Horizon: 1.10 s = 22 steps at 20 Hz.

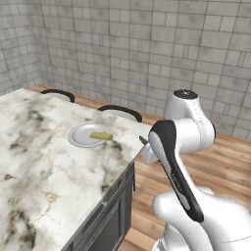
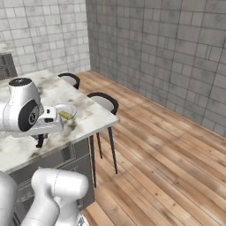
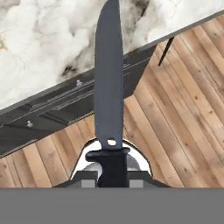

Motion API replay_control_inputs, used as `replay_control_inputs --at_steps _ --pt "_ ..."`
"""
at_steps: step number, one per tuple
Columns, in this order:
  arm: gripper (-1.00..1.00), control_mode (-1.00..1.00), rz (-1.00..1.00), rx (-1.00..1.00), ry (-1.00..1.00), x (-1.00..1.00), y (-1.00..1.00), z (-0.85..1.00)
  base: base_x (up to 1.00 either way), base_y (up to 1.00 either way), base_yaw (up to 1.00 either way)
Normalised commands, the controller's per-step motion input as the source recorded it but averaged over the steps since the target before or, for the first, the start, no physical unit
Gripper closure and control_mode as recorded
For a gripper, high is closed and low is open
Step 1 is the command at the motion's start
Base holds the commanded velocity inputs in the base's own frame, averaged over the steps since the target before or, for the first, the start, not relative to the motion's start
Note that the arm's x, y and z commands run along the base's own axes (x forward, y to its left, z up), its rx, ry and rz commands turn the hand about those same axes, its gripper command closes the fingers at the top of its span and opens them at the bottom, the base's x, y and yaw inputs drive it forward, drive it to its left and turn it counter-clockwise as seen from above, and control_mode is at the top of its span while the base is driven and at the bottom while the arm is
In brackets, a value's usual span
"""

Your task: Retrieve the butter from the fridge and place it on a plate on the dining table. Then retrieve the butter knife by the fridge and place it near the plate.

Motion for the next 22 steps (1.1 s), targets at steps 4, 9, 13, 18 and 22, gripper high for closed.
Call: replay_control_inputs --at_steps 4,9,13,18,22 --pt "1.0 -1.0 0.0 -0.02 -0.29 0.26 0.99 -0.01 0.0 0.0 0.0" --pt "1.0 -1.0 0.0 -0.16 -0.18 0.43 0.99 -0.22 0.0 0.0 0.0" --pt "1.0 -1.0 0.06 -0.19 -0.07 0.54 1.0 -0.27 0.0 0.0 0.0" --pt "1.0 -1.0 0.25 -0.17 0.0 0.86 0.46 -0.19 0.0 0.0 0.0" --pt "1.0 -1.0 0.14 -0.1 0.07 0.69 0.37 -0.25 0.0 0.0 0.0"
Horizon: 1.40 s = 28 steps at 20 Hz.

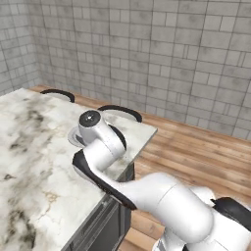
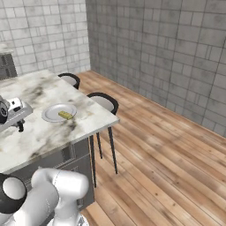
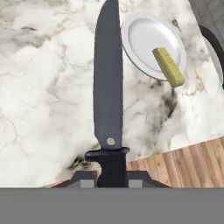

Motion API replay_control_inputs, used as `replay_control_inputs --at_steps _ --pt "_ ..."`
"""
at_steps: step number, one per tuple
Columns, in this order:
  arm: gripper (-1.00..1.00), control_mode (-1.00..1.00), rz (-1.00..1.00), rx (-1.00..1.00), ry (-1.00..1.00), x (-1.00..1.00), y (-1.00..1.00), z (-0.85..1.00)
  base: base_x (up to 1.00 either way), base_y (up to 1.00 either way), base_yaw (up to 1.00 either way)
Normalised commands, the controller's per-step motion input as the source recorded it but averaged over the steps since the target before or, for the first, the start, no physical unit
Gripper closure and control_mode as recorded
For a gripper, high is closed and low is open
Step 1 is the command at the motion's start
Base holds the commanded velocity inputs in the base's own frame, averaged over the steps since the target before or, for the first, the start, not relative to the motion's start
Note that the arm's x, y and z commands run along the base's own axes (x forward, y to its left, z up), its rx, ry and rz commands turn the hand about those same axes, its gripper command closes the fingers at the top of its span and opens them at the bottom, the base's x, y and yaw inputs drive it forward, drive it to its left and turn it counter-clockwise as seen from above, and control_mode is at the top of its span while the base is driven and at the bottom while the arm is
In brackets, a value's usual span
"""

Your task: Retrieve the butter from the fridge and place it on a plate on the dining table. Then retrieve the butter knife by the fridge and place it near the plate.

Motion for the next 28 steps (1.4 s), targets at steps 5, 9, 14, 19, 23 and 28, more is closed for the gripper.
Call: replay_control_inputs --at_steps 5,9,14,19,23,28 --pt "1.0 -1.0 0.04 -0.04 -0.01 0.42 0.53 -0.37 0.0 0.0 0.0" --pt "1.0 -1.0 0.0 0.0 0.0 0.7 0.37 -0.47 0.0 0.0 0.0" --pt "1.0 -1.0 0.04 0.0 0.0 0.61 0.06 -0.42 0.0 0.0 0.0" --pt "1.0 -1.0 0.06 0.0 -0.07 0.34 0.18 -0.26 0.0 0.0 0.0" --pt "1.0 -1.0 0.03 -0.01 -0.04 0.24 0.19 -0.24 0.0 0.0 0.0" --pt "1.0 -1.0 0.0 0.0 0.0 0.21 0.31 -0.15 0.0 0.0 0.0"
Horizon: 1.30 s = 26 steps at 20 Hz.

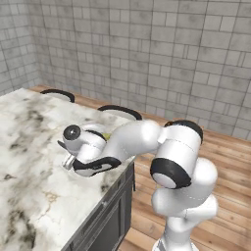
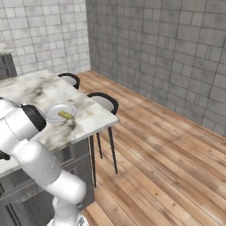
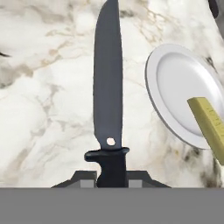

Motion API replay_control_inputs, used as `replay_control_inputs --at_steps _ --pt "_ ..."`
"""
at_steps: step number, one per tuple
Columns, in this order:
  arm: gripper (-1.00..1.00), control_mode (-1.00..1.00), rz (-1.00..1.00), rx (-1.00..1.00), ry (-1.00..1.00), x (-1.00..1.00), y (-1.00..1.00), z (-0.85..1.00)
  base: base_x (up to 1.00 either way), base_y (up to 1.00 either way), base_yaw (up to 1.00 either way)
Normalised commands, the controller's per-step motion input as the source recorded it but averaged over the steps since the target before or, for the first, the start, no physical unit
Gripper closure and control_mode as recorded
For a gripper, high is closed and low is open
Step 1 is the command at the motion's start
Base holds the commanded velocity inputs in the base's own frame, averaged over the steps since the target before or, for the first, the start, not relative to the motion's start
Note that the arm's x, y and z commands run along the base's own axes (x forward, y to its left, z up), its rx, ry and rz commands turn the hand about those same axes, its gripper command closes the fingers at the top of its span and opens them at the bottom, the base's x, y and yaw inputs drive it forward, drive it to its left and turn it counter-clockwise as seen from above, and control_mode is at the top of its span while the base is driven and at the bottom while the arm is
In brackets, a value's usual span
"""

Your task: Retrieve the butter from the fridge and place it on a plate on the dining table. Then retrieve the butter knife by the fridge and place it near the plate.

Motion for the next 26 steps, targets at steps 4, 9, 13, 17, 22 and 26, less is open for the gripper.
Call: replay_control_inputs --at_steps 4,9,13,17,22,26 --pt "1.0 -1.0 0.0 -0.03 0.0 0.23 0.18 -0.19 0.0 0.0 0.0" --pt "1.0 -1.0 -0.05 -0.03 0.09 0.07 0.0 -0.28 0.0 0.0 0.0" --pt "1.0 -1.0 -0.01 -0.01 -0.01 0.11 0.01 -0.04 0.0 0.0 0.0" --pt "1.0 -1.0 0.0 0.0 0.0 0.11 0.0 0.0 0.0 0.0 0.0" --pt "-1.0 -1.0 0.0 0.0 0.0 0.25 -0.01 -0.1 0.0 0.0 0.0" --pt "-1.0 -1.0 0.04 0.0 -0.04 0.55 -0.17 -0.16 0.0 0.0 0.0"
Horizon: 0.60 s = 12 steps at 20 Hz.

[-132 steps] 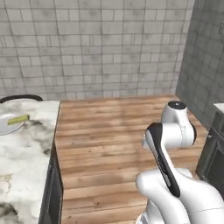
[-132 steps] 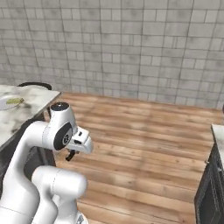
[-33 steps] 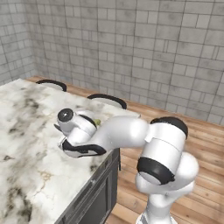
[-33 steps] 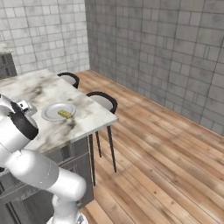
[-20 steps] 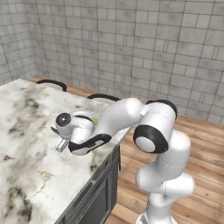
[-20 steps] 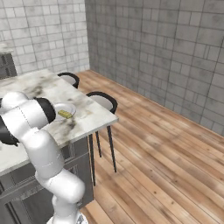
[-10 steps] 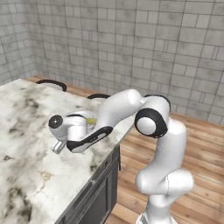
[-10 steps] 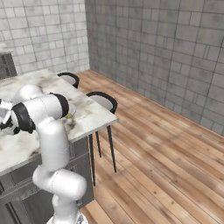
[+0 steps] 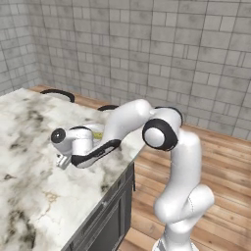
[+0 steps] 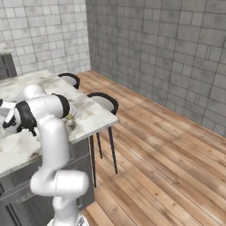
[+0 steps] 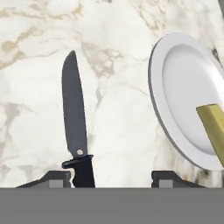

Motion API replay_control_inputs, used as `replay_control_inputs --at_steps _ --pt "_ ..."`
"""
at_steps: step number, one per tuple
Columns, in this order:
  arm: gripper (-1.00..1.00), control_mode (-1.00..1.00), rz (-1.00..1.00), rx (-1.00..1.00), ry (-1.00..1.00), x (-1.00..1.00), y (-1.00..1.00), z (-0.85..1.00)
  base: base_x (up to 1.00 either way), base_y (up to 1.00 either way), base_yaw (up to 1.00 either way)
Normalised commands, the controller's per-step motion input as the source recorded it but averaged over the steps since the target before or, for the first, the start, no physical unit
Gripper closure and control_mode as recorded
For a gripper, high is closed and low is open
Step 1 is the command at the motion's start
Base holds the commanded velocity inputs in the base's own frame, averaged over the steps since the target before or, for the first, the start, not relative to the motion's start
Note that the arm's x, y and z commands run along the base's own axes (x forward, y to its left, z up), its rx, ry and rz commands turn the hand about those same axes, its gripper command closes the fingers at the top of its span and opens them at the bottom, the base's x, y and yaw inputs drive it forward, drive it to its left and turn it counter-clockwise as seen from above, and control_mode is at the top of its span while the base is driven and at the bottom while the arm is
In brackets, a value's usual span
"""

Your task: Retrieve the butter from the fridge and place it on a plate on the dining table. Then retrieve the butter knife by the fridge and place it near the plate.

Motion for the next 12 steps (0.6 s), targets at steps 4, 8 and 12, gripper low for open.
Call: replay_control_inputs --at_steps 4,8,12 --pt "-1.0 -1.0 0.02 -0.01 0.0 0.08 -0.02 -0.01 0.0 0.0 0.0" --pt "-1.0 -1.0 -0.13 0.01 0.13 -0.06 0.02 0.72 0.0 0.0 0.0" --pt "-1.0 -1.0 -0.28 0.22 0.31 -0.64 -0.29 1.0 0.0 0.0 0.0"
